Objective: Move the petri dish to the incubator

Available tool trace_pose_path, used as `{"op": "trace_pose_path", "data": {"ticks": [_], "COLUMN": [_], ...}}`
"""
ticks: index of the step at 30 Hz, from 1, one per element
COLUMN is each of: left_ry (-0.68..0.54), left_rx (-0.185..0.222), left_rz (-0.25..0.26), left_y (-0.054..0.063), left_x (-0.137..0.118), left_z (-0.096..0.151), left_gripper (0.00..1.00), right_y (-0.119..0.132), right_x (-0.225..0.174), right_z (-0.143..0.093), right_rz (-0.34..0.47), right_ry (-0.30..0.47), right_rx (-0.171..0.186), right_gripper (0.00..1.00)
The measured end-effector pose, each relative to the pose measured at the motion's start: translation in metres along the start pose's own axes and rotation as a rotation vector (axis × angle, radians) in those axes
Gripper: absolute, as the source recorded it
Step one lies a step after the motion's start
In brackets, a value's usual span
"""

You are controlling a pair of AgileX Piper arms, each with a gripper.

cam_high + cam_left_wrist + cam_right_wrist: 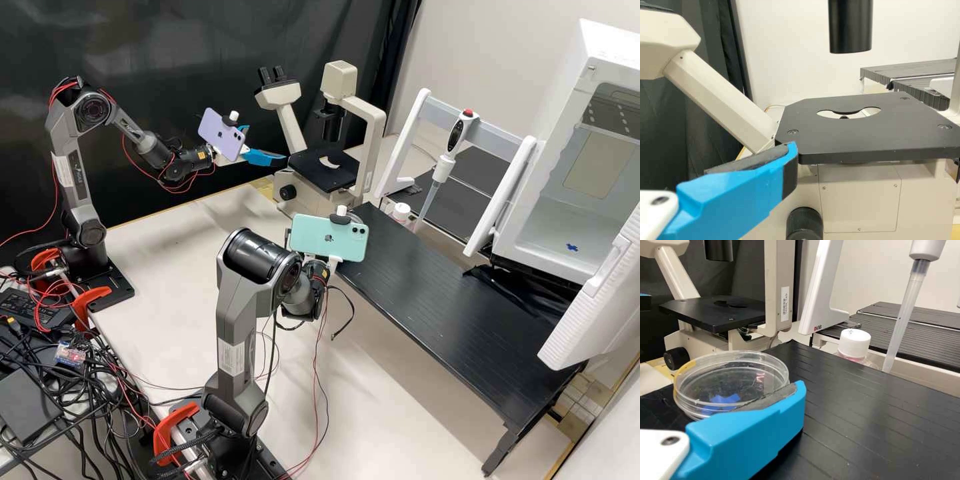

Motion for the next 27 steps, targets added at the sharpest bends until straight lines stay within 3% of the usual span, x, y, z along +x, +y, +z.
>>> {"op": "trace_pose_path", "data": {"ticks": [27], "left_ry": [0.0], "left_rx": [0.0], "left_rz": [0.0], "left_y": [0.0], "left_x": [0.0], "left_z": [0.0], "left_gripper": [1.0], "right_y": [0.0016], "right_x": [0.002], "right_z": [-0.0004], "right_rz": [-0.001], "right_ry": [-0.004], "right_rx": [-0.001], "right_gripper": [0.0]}}
